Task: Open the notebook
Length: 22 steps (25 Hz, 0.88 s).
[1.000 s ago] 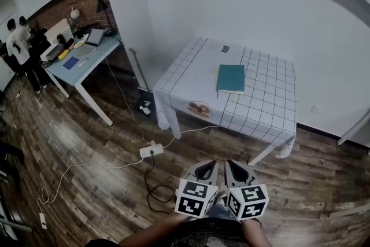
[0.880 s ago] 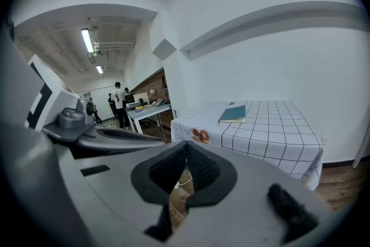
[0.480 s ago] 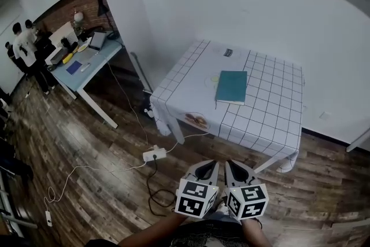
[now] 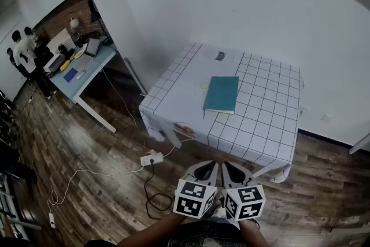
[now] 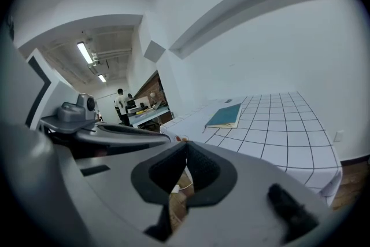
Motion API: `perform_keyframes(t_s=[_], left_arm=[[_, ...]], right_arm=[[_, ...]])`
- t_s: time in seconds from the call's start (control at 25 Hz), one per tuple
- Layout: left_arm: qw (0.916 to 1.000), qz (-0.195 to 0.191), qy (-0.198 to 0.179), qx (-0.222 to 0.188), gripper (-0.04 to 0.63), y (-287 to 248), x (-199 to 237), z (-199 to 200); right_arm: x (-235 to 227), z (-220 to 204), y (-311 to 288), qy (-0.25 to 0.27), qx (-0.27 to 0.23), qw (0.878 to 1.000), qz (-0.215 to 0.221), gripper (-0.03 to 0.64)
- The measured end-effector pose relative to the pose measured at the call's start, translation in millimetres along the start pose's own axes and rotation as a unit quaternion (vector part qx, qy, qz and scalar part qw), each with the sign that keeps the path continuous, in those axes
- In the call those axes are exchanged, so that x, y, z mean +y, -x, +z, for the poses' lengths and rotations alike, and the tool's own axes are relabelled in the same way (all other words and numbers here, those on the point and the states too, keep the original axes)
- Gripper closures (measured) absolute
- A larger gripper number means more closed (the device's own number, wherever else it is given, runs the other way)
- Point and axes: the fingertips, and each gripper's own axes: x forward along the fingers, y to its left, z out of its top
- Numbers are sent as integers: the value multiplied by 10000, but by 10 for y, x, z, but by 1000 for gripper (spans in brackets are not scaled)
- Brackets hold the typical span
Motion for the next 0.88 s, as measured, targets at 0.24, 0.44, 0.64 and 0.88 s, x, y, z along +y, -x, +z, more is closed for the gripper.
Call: perform_keyframes(t_s=[0.24,0.44,0.64,0.88], left_arm=[[9999,105,6,11,588,-132,-26,73],[9999,162,-12,31,588,-184,-22,103],[9999,79,-44,46,588,-294,-49,124],[9999,-138,-98,33,588,-504,-10,232]], right_arm=[[-211,36,-27,-68,20,10000,69,604],[-246,58,-57,-71,27,9999,130,604],[-322,59,-91,-41,62,9999,77,604],[-499,143,-199,-58,67,9999,-145,604]])
